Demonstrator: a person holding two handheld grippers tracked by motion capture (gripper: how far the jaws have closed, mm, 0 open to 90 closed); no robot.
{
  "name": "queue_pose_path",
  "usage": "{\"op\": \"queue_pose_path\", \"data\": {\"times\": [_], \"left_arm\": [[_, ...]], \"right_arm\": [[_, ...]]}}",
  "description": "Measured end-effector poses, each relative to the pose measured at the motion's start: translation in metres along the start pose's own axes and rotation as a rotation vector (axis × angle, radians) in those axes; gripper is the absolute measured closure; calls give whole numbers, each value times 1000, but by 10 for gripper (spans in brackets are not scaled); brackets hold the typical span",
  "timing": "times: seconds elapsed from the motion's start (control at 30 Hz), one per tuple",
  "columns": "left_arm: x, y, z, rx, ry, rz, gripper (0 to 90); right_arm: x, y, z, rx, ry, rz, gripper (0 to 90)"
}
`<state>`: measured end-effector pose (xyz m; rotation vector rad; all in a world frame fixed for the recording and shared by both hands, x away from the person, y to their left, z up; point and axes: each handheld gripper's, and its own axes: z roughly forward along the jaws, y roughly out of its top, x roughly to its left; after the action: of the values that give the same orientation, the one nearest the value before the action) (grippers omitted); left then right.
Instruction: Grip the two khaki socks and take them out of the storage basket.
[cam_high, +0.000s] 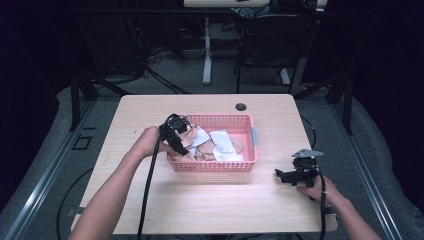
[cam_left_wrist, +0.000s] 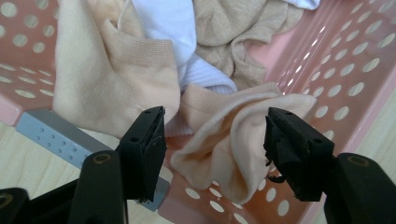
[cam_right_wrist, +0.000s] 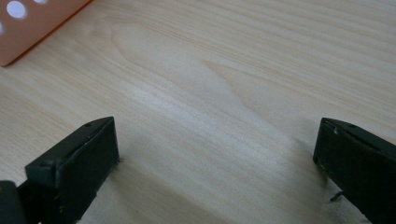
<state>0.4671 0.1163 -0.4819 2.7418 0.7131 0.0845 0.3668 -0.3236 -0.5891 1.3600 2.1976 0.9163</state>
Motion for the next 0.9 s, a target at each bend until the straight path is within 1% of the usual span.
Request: {"op": "queue_pose_path", "data": {"times": [0.13, 0.23, 0.3, 0.33, 0.4, 0.43, 0.53, 0.63, 0.73, 0.77, 0.8, 0.83, 0.9], "left_arm": [[0, 1, 1, 2, -10, 4, 415], [0, 1, 3, 19, -21, 9, 425], [0, 2, 5, 20, -25, 8, 440], [0, 2, 5, 20, -34, 7, 440], [0, 2, 7, 29, -45, 1, 443], [1, 1, 9, 38, -68, -14, 432], [3, 1, 11, 52, -79, -24, 428], [4, 0, 11, 60, -83, -25, 434], [3, 0, 13, 69, -82, -22, 470], [2, 1, 14, 92, -69, -21, 512], [2, 1, 14, 92, -69, -21, 529], [1, 1, 15, 100, -61, -17, 529], [-1, 2, 16, 106, -44, -21, 573]], "right_arm": [[0, 0, 0, 0, 0, 0, 0], [0, 0, 0, 0, 0, 0, 0], [0, 0, 0, 0, 0, 0, 0], [0, 0, 0, 0, 0, 0, 0], [0, 0, 0, 0, 0, 0, 0], [0, 0, 0, 0, 0, 0, 0], [0, 0, 0, 0, 0, 0, 0], [0, 0, 0, 0, 0, 0, 0], [0, 0, 0, 0, 0, 0, 0], [0, 0, 0, 0, 0, 0, 0], [0, 0, 0, 0, 0, 0, 0], [0, 0, 0, 0, 0, 0, 0], [0, 0, 0, 0, 0, 0, 0]]}}
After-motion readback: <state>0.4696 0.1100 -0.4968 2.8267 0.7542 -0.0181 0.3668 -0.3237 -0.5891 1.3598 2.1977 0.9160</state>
